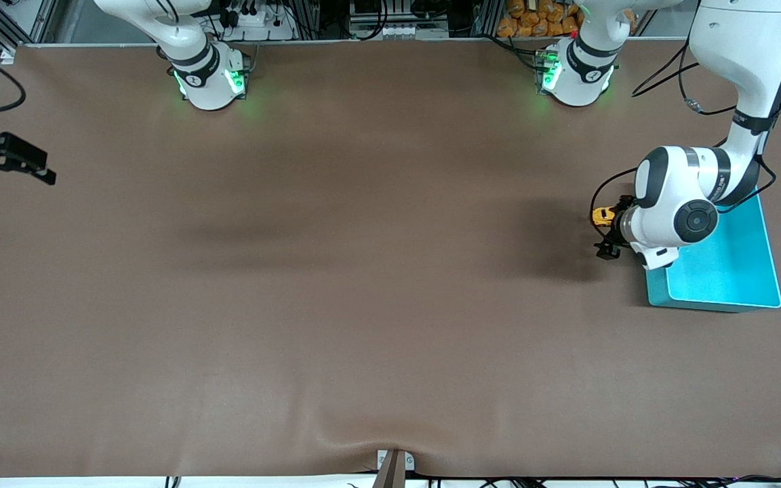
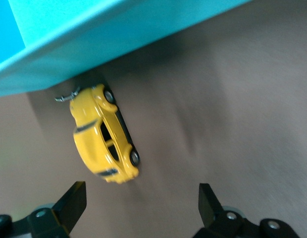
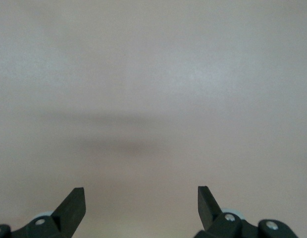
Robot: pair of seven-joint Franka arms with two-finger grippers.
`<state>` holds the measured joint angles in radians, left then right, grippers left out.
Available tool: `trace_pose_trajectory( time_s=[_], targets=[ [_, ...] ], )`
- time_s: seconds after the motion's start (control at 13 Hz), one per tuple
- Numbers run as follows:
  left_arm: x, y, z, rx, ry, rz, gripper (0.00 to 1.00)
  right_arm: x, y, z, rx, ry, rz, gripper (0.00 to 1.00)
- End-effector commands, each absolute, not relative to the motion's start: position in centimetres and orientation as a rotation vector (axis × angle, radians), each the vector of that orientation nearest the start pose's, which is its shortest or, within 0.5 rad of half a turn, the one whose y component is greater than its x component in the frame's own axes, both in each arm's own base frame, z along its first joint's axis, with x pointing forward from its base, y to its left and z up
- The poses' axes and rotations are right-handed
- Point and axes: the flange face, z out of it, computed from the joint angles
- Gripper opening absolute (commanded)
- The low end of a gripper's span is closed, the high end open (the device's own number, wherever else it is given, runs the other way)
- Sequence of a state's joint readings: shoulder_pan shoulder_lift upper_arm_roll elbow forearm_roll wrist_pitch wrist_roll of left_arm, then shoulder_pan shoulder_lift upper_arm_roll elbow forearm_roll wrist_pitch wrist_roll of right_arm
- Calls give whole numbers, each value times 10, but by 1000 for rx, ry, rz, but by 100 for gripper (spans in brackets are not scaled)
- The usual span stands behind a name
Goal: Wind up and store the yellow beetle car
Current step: 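Lower the left gripper and grasp the yellow car beside the bin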
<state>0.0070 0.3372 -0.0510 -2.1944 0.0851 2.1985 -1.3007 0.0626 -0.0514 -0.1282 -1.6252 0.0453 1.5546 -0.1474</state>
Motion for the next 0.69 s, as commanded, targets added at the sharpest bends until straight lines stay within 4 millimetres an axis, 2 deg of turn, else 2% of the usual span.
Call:
trace_pose_trajectory(
  time_s=[0.0, 0.31, 0.62],
  targets=[
    [504, -16, 201, -2331, -1675, 282, 100, 527, -26, 630, -3102, -101, 10, 100],
    [496, -13, 196, -2297, -1696, 295, 100, 526, -26, 632, -3102, -101, 6, 100],
    [486, 13, 189, -2265, -1654, 271, 100, 524, -27, 637, -3100, -106, 7, 100]
  ],
)
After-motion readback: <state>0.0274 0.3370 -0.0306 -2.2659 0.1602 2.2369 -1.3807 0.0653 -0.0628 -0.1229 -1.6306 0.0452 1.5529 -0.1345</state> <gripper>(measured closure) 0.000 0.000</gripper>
